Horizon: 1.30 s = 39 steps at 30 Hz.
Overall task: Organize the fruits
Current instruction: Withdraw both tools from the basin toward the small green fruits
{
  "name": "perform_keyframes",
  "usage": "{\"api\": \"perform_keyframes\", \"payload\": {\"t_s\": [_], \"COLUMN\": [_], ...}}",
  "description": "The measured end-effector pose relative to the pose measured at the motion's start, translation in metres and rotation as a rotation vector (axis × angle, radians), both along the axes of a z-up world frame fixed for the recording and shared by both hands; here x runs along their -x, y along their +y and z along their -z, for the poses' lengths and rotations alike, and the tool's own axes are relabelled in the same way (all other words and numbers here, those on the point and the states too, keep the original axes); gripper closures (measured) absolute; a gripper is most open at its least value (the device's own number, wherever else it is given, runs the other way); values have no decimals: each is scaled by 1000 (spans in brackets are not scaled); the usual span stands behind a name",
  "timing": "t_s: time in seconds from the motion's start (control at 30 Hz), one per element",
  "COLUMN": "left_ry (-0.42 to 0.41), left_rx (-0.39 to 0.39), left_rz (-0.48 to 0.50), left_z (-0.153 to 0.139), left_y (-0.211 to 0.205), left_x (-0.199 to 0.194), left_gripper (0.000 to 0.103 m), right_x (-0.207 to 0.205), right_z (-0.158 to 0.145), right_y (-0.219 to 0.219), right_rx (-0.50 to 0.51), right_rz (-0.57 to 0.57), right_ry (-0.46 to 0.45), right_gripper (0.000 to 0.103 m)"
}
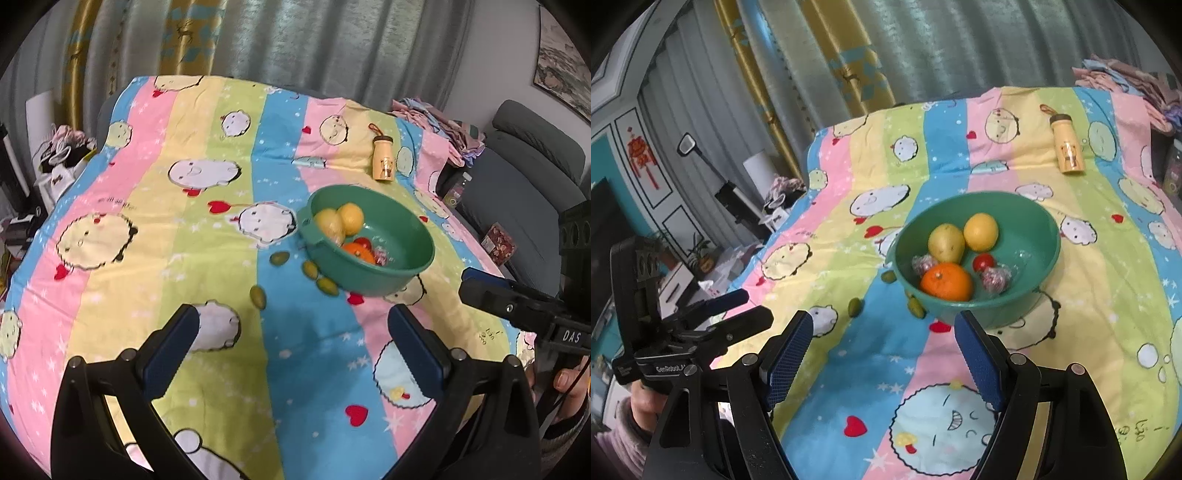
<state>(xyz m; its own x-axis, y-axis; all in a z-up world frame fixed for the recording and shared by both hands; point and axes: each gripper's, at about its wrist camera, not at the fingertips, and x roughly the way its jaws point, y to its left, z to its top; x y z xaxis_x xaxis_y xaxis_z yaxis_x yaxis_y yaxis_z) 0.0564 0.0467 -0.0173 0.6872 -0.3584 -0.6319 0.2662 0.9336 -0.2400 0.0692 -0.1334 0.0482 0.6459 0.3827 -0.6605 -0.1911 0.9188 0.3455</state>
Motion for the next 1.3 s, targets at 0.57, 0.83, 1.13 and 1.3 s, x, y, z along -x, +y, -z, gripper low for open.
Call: {"api": "perform_keyframes", "payload": {"t_s": [0.57,0.83,1.13,1.3], "left_ry": [4,-71,-39,-48], "left_rx": [44,21,42,28], "left_rz": [-34,-167,-216,-170], "left_z": [6,-38,-39,-37], "left_y": [28,59,77,61], "left_x": [32,98,120,112], "left_gripper": [1,1,1,1], "right_x": [-7,-18,-6,-7], "right_z": [31,8,-13,-8], "right_y": [44,69,79,73], "right_rx": [22,73,37,62], "right_rz": [-126,-252,-248,-227], "right_ry": [57,-20,-101,-71], "right_gripper": [24,24,24,24]}}
